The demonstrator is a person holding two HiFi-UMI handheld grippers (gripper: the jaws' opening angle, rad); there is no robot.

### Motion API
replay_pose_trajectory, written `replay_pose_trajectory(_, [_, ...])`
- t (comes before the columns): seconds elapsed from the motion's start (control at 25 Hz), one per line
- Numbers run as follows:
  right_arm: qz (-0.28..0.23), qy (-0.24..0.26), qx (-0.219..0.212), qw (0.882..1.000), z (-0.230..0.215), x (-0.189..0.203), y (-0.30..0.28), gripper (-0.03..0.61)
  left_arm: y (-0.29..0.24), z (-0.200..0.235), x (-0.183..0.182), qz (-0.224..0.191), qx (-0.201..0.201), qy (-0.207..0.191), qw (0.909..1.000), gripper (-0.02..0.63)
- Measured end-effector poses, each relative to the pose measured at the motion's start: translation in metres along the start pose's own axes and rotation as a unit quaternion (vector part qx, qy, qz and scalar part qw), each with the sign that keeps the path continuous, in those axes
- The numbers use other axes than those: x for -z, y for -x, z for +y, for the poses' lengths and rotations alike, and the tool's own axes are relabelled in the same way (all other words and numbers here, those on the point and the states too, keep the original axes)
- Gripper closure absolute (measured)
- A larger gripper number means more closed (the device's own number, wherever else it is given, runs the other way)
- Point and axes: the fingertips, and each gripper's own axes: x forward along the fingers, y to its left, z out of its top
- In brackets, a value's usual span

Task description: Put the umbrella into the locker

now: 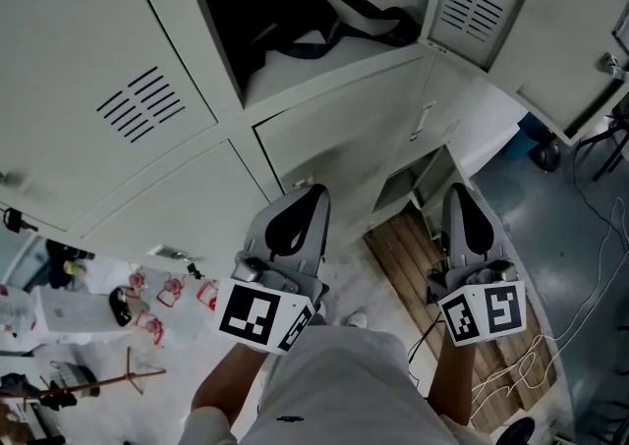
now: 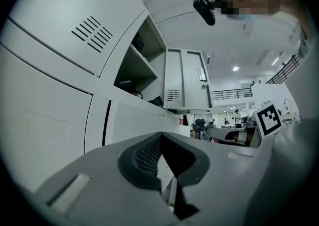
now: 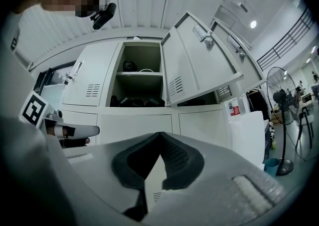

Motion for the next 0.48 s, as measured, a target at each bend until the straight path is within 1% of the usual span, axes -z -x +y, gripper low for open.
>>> replay_pose_trajectory(0.48, [0.011,0.007,-0.001,1.0,0.002,0.0047,0.0032,0.586,0.001,0.0017,0.0048,0.005,0.0,0.007,1.0,0.597])
